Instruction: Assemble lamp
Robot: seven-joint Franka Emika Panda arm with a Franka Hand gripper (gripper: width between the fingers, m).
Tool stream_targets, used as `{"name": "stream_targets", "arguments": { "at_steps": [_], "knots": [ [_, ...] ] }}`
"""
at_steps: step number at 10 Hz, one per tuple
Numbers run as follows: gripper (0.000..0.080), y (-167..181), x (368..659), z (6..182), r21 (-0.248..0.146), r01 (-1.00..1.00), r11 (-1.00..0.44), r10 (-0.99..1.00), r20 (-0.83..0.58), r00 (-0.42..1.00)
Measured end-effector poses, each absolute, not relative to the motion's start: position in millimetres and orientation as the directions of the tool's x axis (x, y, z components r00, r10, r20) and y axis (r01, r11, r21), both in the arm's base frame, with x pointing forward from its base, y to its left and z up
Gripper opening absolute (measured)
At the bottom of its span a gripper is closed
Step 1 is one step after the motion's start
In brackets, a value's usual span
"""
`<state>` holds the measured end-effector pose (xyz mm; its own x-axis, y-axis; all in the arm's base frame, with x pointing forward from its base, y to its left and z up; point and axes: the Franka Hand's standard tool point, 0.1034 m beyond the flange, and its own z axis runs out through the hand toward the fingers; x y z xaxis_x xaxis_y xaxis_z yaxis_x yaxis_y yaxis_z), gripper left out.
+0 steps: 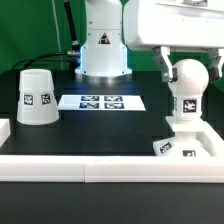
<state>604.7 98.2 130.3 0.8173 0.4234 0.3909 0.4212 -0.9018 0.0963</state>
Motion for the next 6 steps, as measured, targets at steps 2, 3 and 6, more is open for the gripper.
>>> {"name": "stream_targets", "arguments": {
  "at_steps": [2,3,6],
  "knots": [
    [0.0698,96.1,603.7,128.7,0.092,0.419,-0.903,0.421,0.38,0.823],
    [0.0698,96.3,603.1,127.6,0.086,0.422,-0.902,0.423,0.367,0.829],
    [0.0698,99.9,594.8,121.0,0.034,0.425,-0.905,0.42,0.249,0.873]
  ]
}}
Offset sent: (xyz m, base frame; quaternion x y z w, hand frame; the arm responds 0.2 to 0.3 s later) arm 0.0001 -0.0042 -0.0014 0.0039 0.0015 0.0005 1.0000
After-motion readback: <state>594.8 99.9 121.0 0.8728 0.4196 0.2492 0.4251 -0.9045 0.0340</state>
